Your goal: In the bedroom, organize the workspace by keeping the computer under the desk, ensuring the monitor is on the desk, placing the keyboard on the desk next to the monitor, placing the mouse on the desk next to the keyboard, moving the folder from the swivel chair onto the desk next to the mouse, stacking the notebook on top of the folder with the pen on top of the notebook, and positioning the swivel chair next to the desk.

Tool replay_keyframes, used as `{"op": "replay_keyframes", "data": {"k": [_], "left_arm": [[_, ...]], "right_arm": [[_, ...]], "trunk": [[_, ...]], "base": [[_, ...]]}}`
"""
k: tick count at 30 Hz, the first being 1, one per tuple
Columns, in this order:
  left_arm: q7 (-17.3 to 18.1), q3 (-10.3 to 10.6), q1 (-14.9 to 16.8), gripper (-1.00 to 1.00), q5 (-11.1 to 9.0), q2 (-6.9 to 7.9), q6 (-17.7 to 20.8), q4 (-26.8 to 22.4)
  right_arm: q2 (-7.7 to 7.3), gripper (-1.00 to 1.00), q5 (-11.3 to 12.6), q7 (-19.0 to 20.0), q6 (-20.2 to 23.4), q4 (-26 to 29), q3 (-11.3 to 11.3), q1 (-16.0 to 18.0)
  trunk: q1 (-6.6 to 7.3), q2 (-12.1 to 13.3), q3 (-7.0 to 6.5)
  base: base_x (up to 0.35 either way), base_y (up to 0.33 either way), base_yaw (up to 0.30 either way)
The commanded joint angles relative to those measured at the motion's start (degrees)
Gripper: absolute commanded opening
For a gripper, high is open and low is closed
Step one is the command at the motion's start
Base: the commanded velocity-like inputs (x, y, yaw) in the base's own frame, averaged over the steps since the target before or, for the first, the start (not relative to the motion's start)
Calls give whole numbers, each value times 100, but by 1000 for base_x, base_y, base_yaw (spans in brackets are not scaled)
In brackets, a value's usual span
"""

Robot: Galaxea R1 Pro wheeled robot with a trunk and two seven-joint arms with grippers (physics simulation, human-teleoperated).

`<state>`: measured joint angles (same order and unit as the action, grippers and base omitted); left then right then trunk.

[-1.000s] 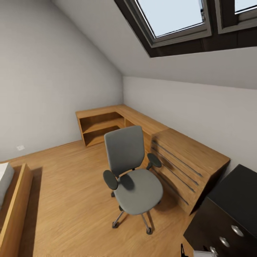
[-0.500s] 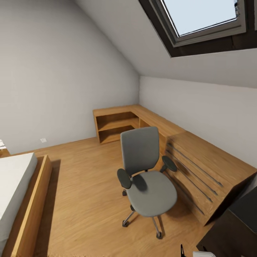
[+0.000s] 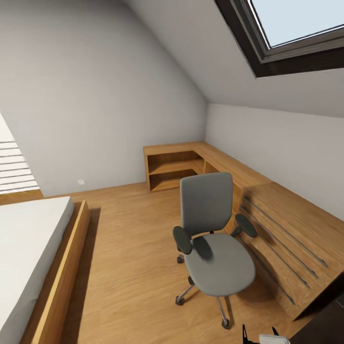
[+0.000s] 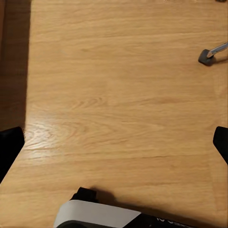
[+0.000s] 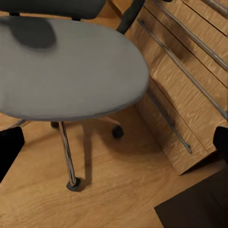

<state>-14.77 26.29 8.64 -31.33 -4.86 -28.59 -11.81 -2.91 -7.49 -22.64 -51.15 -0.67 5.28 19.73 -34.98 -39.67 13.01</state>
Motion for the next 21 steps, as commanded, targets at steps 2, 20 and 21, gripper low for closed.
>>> {"op": "replay_keyframes", "data": {"k": [2, 20, 21], "left_arm": [[-46, 46, 6, 100, -13, 2, -15, 3], [-43, 60, 6, 100, -213, -11, -14, 3], [-44, 49, 6, 100, -216, -8, -15, 3]], "right_arm": [[-5, 100, -33, -67, -81, -12, 44, 5], [8, 100, -63, -12, -123, -56, 79, 5], [-5, 100, -62, -13, -123, -56, 79, 5]], "trunk": [[-1, -7, -6], [-1, -7, -70], [-1, -7, -73]], "base": [[0, 0, 177], [0, 80, 120], [0, 45, 252]]}}
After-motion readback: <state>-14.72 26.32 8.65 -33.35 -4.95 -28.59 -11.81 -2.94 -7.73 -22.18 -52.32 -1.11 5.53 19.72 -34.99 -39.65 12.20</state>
